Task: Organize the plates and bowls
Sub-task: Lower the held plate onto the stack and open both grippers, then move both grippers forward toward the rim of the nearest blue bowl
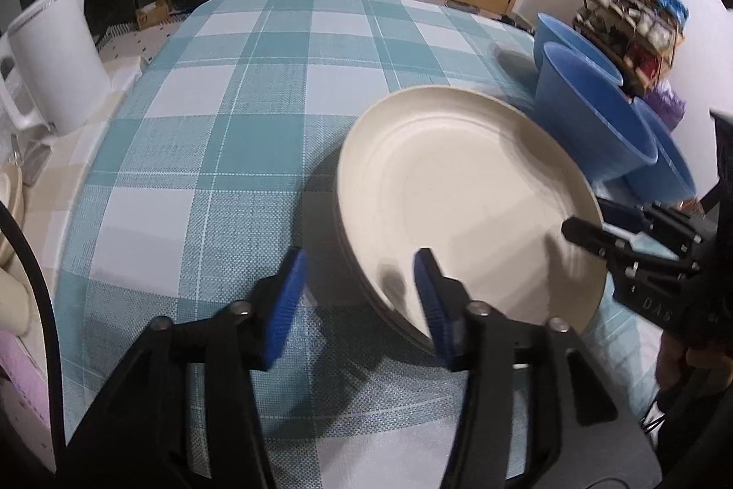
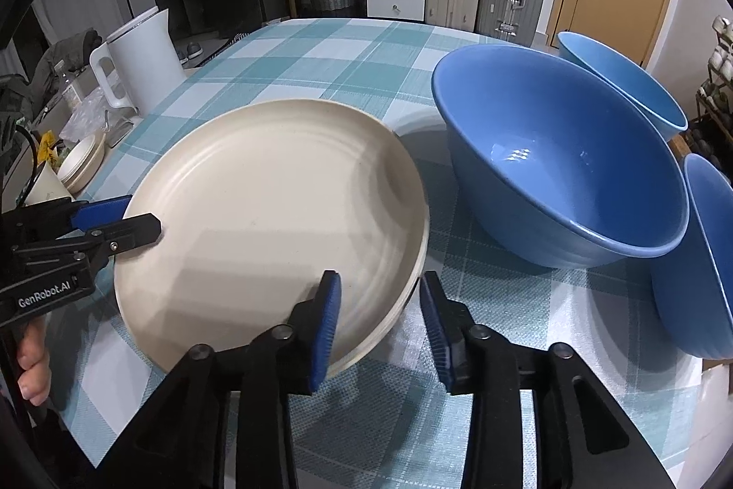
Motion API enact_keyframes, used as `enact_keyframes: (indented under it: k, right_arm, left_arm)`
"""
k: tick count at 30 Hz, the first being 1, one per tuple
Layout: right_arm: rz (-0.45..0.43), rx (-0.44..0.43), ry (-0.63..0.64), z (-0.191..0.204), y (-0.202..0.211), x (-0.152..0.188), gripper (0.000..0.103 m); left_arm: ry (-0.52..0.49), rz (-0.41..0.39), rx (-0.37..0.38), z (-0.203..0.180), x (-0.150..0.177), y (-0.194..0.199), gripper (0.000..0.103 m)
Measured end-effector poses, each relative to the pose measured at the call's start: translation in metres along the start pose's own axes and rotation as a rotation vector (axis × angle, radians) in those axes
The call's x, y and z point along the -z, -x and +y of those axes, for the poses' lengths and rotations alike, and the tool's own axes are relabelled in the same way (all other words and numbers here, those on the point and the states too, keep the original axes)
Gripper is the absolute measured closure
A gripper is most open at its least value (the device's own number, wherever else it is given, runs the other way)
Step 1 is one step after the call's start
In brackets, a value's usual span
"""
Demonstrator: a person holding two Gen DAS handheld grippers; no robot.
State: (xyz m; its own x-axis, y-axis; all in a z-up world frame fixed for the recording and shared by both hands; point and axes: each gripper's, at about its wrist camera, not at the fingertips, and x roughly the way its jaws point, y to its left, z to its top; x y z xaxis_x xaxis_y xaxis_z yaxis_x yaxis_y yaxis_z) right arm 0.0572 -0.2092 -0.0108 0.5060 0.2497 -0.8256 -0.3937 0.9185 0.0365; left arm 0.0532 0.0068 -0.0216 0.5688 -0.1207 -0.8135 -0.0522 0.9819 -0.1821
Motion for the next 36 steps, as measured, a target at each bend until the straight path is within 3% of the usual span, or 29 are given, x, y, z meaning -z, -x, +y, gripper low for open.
enact_keyframes:
  k: [4, 8, 9, 13, 17, 19, 36]
  right_arm:
    - [-0.014, -0.018, 0.001, 0.003, 0.006, -0.002, 0.050]
    - [-0.040, -0.039, -0.006, 0.002, 0.014, -0.005, 0.026]
    - [-0.047, -0.043, -0.010, 0.001, 0.016, -0.006, 0.022]
    - [-0.061, -0.042, -0.020, 0.000, 0.023, -0.010, 0.017]
    - [-0.071, -0.054, -0.029, 0.000, 0.029, -0.012, 0.007]
    - [-0.084, -0.057, -0.032, 0.000, 0.035, -0.013, 0.006]
    - [-0.171, -0.073, -0.064, -0.016, 0.082, -0.022, 0.002]
  left_arm:
    - [0.031, -0.005, 0.027, 0.006, -0.001, 0.004, 0.042]
    - [0.054, -0.020, 0.038, 0.010, -0.003, 0.010, 0.024]
    - [0.056, -0.026, 0.037, 0.011, -0.004, 0.012, 0.024]
    - [0.042, -0.033, 0.015, 0.010, -0.005, 0.018, 0.021]
    - [0.029, -0.064, -0.001, 0.008, -0.007, 0.027, 0.009]
    - [0.026, -0.072, -0.011, 0.007, -0.007, 0.030, 0.001]
    - [-0.014, -0.135, -0.036, -0.014, -0.009, 0.057, 0.001]
